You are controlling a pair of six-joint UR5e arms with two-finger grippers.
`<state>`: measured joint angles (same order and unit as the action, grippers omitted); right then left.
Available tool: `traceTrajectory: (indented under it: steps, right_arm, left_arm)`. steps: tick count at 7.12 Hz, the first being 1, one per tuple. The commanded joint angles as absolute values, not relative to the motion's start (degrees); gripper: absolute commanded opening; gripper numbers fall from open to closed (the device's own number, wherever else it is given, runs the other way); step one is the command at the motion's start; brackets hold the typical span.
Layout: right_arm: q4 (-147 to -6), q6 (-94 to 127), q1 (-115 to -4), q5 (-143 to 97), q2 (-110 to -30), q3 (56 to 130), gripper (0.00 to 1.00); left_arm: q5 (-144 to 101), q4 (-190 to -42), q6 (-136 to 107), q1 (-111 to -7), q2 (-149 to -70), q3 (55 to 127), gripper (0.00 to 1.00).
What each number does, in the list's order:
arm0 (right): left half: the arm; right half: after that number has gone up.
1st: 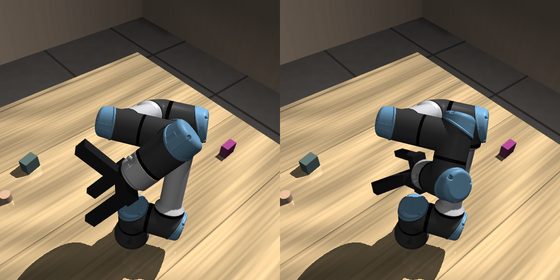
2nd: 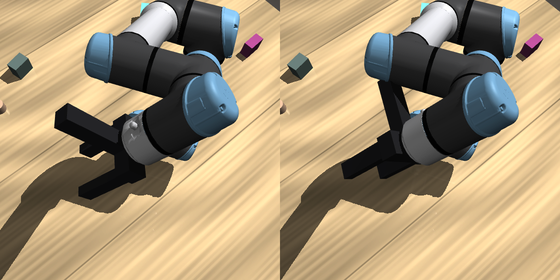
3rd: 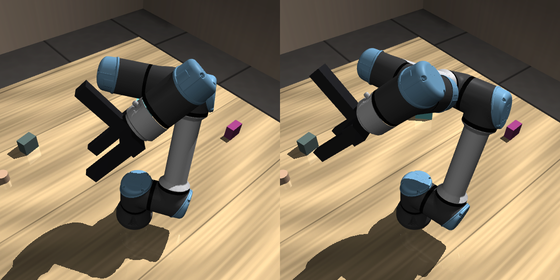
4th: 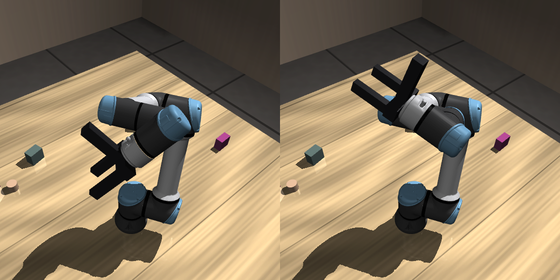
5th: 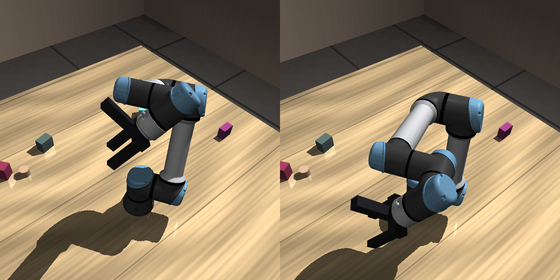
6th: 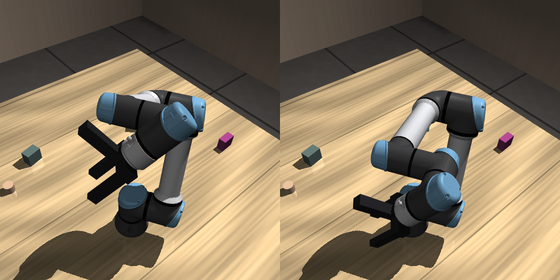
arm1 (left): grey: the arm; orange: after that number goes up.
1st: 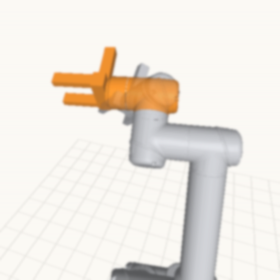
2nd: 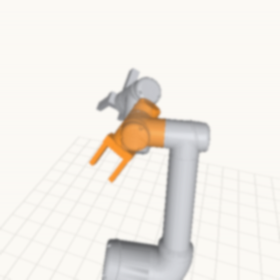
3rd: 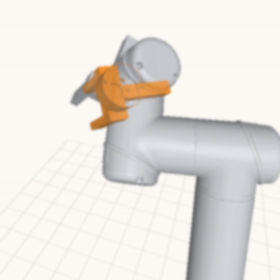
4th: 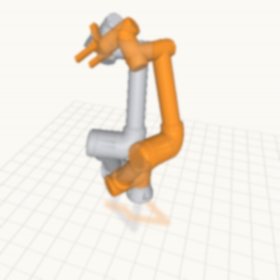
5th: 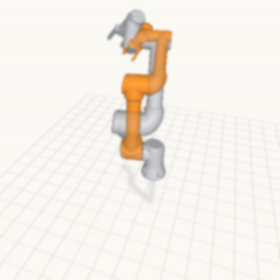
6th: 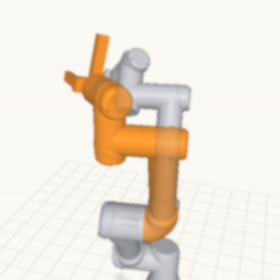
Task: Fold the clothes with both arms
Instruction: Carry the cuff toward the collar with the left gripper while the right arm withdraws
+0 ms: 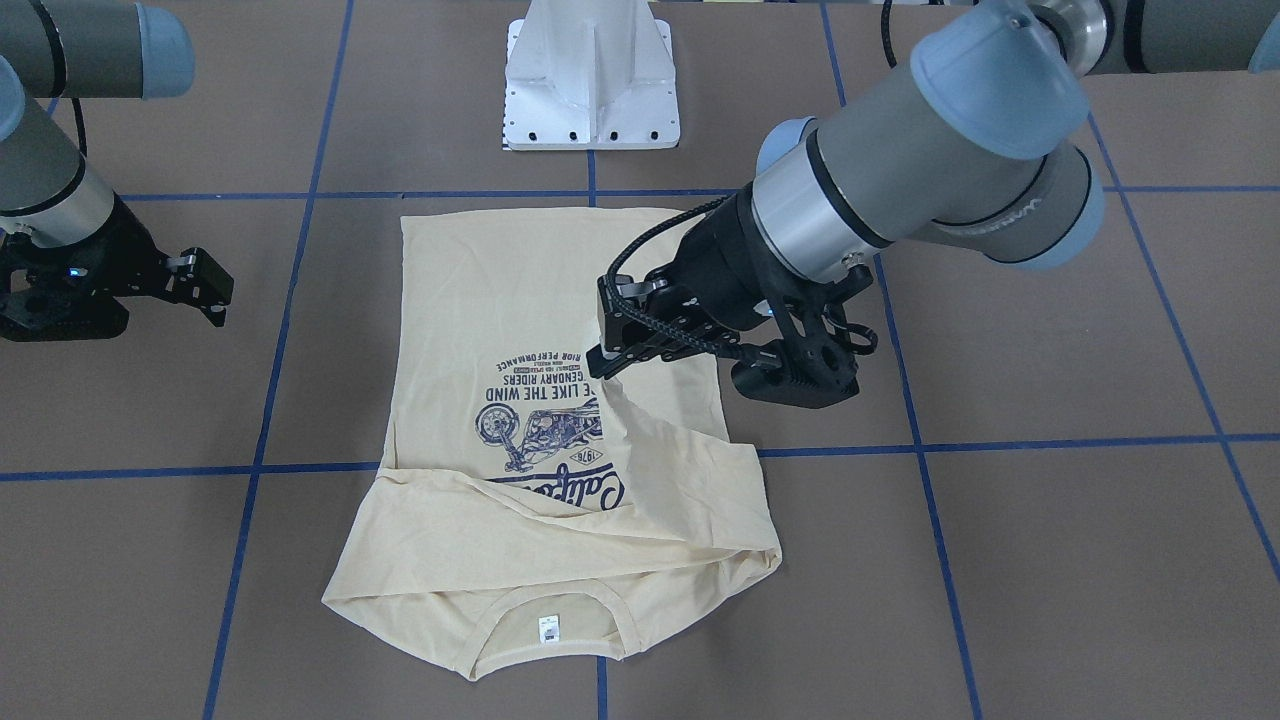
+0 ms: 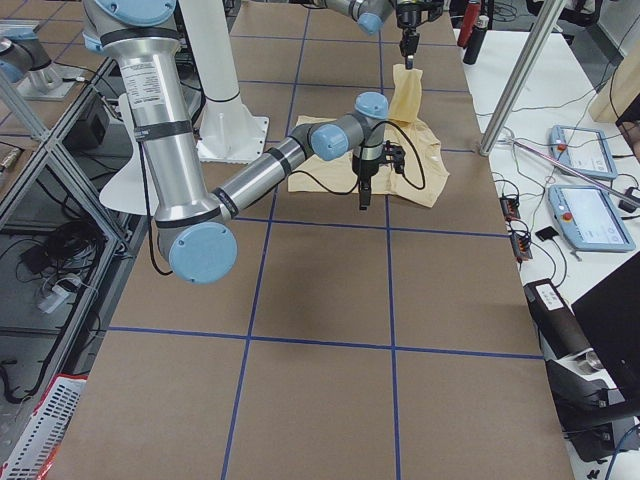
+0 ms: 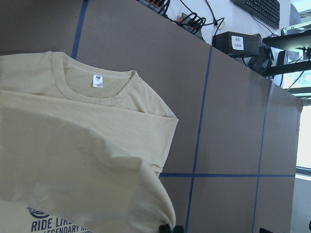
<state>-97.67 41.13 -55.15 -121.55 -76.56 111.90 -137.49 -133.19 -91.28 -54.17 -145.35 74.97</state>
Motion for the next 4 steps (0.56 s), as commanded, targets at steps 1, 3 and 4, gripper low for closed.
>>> traceTrajectory:
  steps: [1,3,4]
  right_arm:
    - [-97.7,41.1,-55.2,-121.6,-76.5,111.9,1.0]
    - [-97.7,41.1,-55.2,-121.6,-76.5,111.9,1.0]
    - [-97.7,41.1,-55.2,-121.5,-76.4,111.7,1.0]
  left_arm:
    - [-137.1,-135.3,-91.2,-52.5,-147.0,71.5,0.0]
    - [-129.0,-142.2,-91.2,-48.6,-147.5,65.3,0.0]
    - [-127.2,-142.6,-91.2,-46.7,-147.8,63.6,0.0]
